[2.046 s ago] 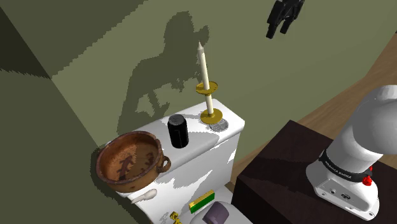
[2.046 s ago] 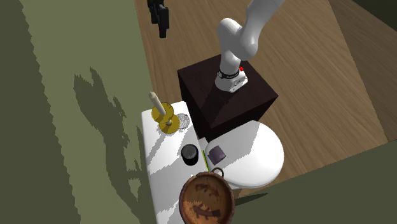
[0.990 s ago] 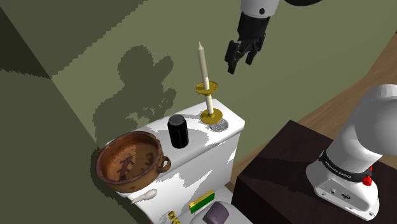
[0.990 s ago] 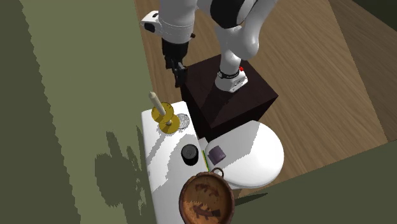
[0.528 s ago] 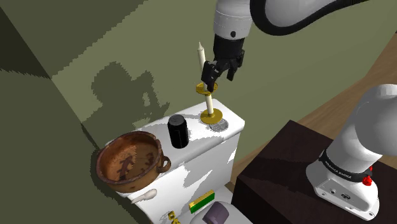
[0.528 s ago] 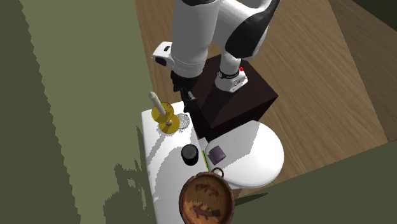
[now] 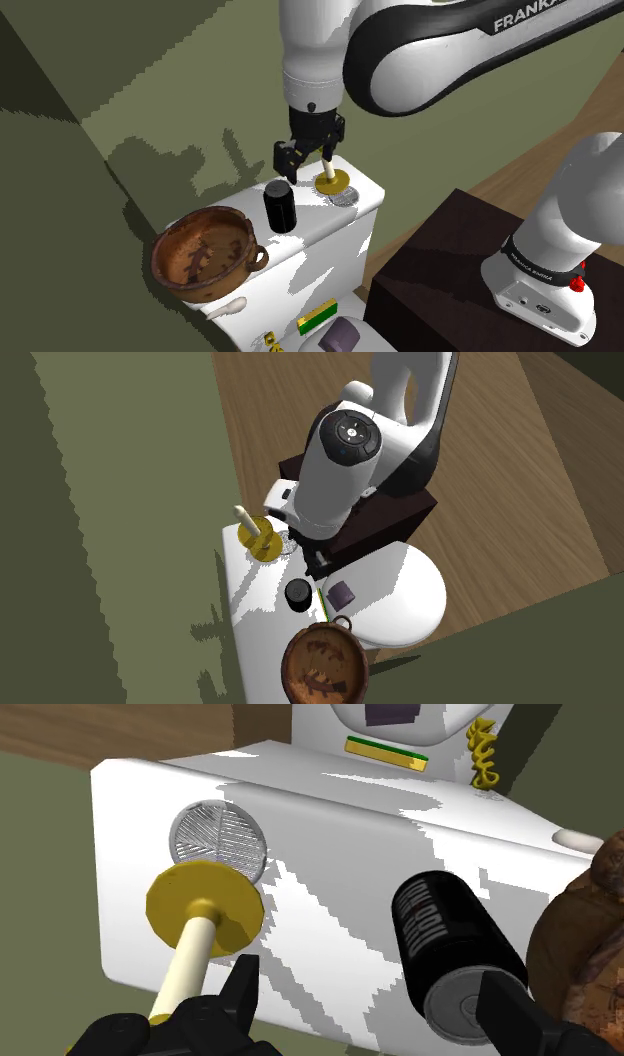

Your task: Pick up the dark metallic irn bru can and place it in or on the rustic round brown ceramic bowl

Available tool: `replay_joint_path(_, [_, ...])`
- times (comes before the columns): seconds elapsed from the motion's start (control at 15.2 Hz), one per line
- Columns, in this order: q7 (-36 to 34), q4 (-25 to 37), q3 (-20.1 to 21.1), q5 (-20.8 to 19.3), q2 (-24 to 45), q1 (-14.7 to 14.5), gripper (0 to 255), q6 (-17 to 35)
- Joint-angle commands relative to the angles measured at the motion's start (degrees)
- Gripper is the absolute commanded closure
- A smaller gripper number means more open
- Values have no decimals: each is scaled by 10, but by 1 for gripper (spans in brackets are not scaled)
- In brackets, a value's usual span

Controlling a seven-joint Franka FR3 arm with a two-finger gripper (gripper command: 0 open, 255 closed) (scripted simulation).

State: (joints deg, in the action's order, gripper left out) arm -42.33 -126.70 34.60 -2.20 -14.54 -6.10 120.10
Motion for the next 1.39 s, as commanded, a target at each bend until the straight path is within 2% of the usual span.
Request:
replay_joint_path(0.0, [-42,29,27,-32,48,5,0,7])
replay_joint_path(0.26, [-120,80,64,-100,133,-1,0,8])
replay_joint_path(0.73, [-143,53,60,-136,168,0,0,57])
replay_joint_path(1.25, [-143,53,60,-135,168,0,0,57])
replay_joint_path(1.32, [-143,53,60,-135,168,0,255,57])
